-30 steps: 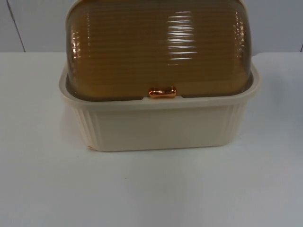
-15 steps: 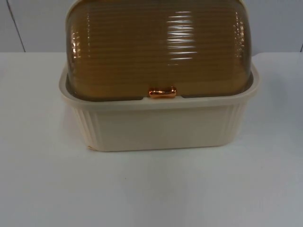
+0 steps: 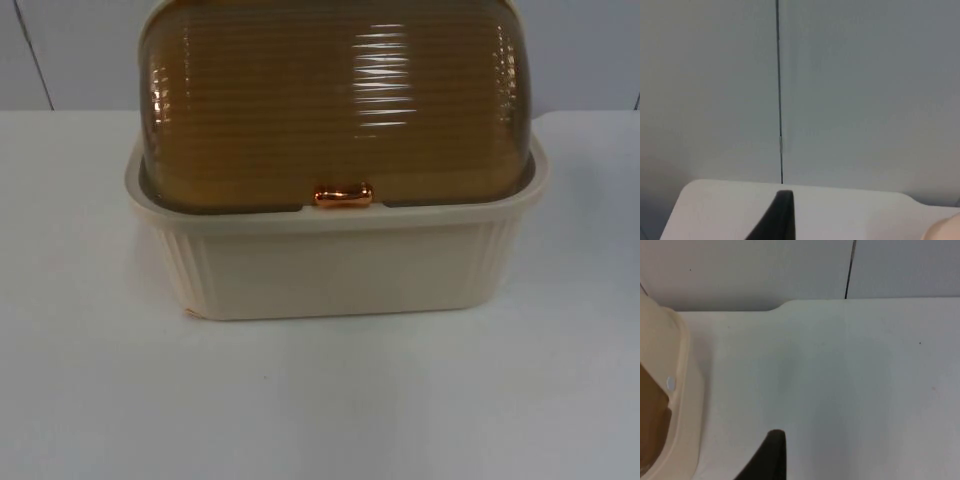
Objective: Open the box lid with the left hand, place the block into the box with the right hand, then close the box lid with the left hand.
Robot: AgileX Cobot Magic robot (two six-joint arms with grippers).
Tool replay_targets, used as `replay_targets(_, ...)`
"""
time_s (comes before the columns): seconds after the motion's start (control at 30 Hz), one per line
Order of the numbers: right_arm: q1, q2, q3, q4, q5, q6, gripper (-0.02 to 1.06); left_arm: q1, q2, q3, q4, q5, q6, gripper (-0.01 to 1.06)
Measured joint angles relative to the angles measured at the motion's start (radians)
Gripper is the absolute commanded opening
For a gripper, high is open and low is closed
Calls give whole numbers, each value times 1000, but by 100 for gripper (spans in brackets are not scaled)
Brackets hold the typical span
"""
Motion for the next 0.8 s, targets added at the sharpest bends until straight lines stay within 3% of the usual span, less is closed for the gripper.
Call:
replay_targets(0.23,0,0,0,2,0,10,105,0,-4,0,0,38,4,101)
replay_targets(0.4,0,0,0,-16,47,13,105,0,-5,5,26,210,17,101)
replay_targets(0.5,0,-2,7,-19,48,12,105,0,-14,37,43,243,29,101)
replay_targets(0.67,0,-31,75,-1,49,12,105,-4,-84,159,49,221,42,101)
replay_targets(0.8,0,-159,130,1,67,12,105,-64,-227,230,53,177,47,101)
